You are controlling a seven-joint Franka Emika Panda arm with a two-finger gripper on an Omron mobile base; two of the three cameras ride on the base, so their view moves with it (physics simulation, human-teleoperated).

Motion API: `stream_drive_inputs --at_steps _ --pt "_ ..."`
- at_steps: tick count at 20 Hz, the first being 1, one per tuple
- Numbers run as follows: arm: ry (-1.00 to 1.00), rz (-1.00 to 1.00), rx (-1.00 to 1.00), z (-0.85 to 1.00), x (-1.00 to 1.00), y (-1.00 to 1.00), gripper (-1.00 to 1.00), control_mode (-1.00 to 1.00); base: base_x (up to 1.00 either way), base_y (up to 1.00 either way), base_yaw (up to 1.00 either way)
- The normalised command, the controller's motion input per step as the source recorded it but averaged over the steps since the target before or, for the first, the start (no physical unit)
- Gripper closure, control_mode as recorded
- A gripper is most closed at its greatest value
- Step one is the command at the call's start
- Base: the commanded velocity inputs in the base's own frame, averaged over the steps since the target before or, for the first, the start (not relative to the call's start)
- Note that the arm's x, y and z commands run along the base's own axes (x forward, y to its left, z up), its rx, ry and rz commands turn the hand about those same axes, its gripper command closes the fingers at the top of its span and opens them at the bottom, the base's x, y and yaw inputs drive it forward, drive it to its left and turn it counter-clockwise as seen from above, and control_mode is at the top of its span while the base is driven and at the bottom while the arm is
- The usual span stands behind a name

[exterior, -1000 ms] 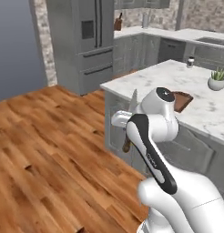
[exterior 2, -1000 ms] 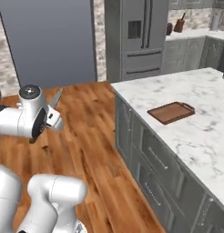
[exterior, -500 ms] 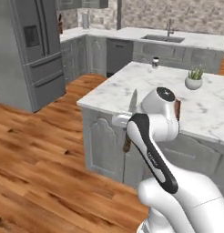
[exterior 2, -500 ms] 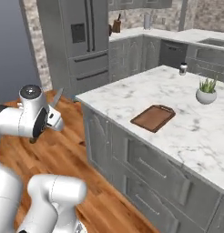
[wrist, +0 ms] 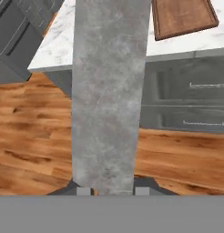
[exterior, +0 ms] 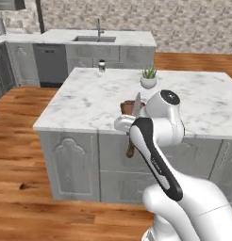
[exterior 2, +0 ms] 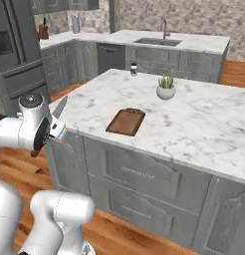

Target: Open the drawer on the right and place the cutting tools on the cutting board.

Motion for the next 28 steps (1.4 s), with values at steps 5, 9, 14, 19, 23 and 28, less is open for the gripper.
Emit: stream_drive_inputs --at_steps 5,9,14,19,23,28 --pt "0.00 0.00 0.00 0.00 0.00 0.00 1.00 1.00 0.00 -0.04 -0.52" --pt "0.00 0.00 0.00 0.00 0.00 0.00 1.00 1.00 0.02 0.00 -0.23" --pt "0.00 0.00 0.00 0.00 0.00 0.00 1.00 1.00 0.32 0.02 -0.05" --pt "0.00 0.00 0.00 0.00 0.00 0.00 1.00 1.00 0.72 0.13 -0.14" --pt "0.00 0.00 0.00 0.00 0.00 0.00 1.00 1.00 0.68 0.25 -0.17" --pt "0.00 0.00 0.00 0.00 0.00 0.00 1.00 1.00 0.09 0.83 -0.29"
